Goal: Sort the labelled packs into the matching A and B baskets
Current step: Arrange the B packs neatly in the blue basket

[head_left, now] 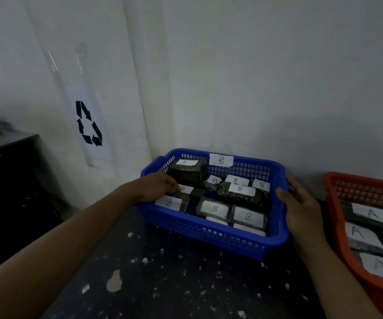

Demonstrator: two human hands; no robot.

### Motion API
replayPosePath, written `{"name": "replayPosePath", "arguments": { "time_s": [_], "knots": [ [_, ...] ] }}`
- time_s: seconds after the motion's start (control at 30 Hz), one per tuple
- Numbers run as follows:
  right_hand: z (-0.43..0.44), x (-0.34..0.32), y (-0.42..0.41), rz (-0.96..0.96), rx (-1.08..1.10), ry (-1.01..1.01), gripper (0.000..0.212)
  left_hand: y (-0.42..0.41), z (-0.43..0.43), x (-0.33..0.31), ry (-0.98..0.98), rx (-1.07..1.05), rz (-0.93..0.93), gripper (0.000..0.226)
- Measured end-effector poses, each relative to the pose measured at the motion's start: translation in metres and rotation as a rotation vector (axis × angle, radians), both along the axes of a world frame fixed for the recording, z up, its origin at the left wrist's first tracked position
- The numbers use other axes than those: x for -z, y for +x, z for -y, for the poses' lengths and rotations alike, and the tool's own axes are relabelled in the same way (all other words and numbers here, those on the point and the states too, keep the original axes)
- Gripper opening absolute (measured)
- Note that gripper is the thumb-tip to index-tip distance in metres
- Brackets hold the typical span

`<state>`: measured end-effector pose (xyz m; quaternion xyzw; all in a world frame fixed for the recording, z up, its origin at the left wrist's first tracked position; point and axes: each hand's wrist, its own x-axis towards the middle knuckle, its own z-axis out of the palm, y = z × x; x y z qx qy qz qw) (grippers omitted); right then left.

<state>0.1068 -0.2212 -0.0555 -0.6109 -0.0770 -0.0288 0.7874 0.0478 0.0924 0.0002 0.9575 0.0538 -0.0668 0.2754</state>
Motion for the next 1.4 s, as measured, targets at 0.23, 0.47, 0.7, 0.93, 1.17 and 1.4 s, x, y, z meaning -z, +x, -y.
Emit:
{"name": "replayPosePath", "arguments": {
  "time_s": [0.23, 0.47, 0.7, 0.93, 1.17, 1.4],
  "knots": [
    [0.0, -0.001, -0.001, -0.007, 0.017, 0.014, 0.033, -0.006, -0.001, -0.003, -0.078, 0.062, -0.032, 0.047],
    [0.0, -0.003, -0.001, 0.0, 0.018, 0.02, 0.034, -0.014, -0.005, -0.007, -0.175, 0.051, 0.14, 0.028],
    [-0.001, -0.001, -0.001, -0.001, 0.037, 0.035, 0.033, -0.009, 0.01, -0.003, -0.058, 0.104, 0.008, 0.007],
    [-0.001, -0.003, -0.003, -0.002, 0.021, 0.049, 0.031, -0.013, 0.003, 0.001, -0.211, -0.005, 0.306, 0.038],
    [-0.002, -0.001, -0.002, 0.003, 0.033, 0.045, 0.032, -0.01, -0.005, 0.001, -0.343, -0.091, 0.387, 0.052],
    [-0.002, -0.002, -0.002, 0.005, 0.018, 0.048, 0.034, -0.013, -0.003, -0.003, -0.417, -0.213, 0.435, 0.013]
  ]
}}
